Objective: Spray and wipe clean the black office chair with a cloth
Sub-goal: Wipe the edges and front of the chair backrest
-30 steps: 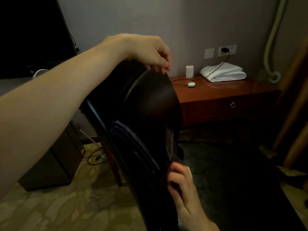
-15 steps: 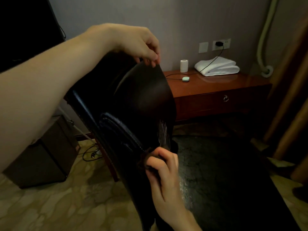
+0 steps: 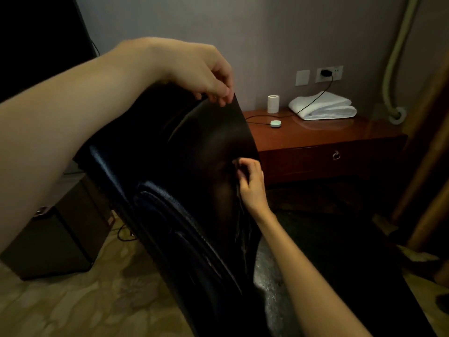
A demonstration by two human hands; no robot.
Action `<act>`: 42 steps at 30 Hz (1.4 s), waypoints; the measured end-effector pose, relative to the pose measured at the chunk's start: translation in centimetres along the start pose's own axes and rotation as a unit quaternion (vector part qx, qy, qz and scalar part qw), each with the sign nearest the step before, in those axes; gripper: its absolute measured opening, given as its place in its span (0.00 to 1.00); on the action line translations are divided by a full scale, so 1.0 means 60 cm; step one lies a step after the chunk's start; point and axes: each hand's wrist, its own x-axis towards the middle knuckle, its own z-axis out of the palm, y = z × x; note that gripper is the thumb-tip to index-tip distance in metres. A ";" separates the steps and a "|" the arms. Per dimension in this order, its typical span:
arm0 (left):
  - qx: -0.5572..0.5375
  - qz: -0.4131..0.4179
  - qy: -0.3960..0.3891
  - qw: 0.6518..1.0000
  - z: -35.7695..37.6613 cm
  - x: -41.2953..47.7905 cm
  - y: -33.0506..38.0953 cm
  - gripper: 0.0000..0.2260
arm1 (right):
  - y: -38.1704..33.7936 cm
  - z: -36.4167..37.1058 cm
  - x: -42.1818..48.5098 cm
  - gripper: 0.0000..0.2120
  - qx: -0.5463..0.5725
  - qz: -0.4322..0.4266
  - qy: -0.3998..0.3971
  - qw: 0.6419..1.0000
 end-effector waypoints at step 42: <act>0.148 0.166 0.074 0.972 0.022 -0.107 0.138 0.07 | -0.093 -0.170 -0.307 0.10 0.174 0.192 -0.066 0.964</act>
